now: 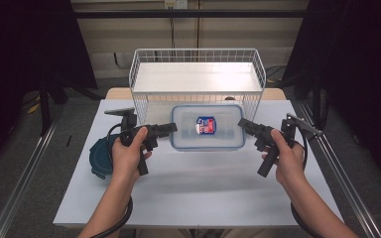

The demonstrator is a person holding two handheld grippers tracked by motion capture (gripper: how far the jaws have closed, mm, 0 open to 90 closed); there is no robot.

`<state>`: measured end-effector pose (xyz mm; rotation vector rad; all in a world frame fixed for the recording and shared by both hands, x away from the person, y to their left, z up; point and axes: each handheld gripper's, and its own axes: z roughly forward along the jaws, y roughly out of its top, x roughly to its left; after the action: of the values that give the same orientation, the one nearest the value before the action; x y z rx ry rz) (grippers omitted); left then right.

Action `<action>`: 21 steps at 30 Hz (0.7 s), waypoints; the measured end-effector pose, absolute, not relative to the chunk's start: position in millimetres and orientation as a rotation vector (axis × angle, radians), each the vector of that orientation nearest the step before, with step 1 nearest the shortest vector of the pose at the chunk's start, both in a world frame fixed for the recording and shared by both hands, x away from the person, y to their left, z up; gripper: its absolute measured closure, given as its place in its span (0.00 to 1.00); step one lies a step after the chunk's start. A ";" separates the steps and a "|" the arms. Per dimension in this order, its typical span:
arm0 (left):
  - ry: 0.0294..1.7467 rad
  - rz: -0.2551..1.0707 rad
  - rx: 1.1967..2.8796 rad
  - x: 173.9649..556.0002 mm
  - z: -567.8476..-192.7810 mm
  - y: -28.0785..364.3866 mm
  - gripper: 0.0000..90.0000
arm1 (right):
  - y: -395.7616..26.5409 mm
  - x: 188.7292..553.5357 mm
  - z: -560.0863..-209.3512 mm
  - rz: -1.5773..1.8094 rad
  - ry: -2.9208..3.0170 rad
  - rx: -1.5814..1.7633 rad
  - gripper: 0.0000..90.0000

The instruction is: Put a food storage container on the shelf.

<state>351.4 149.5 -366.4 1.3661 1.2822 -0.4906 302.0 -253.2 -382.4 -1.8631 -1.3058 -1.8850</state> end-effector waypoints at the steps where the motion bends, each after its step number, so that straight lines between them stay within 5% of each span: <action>1: 1.283 -0.487 1.359 351.1 -363.8 149.8 0.64 | -252.5 302.8 -380.5 -1.894 -1.303 -1.860 0.65; 21: 1.240 -0.439 1.316 361.1 -324.1 164.1 0.65 | -238.0 317.9 -340.7 -1.971 -1.288 -1.815 0.65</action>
<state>361.1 164.1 -324.1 1.3159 1.2401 -0.4391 317.9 -238.0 -340.7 -1.8153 -1.2883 -1.9714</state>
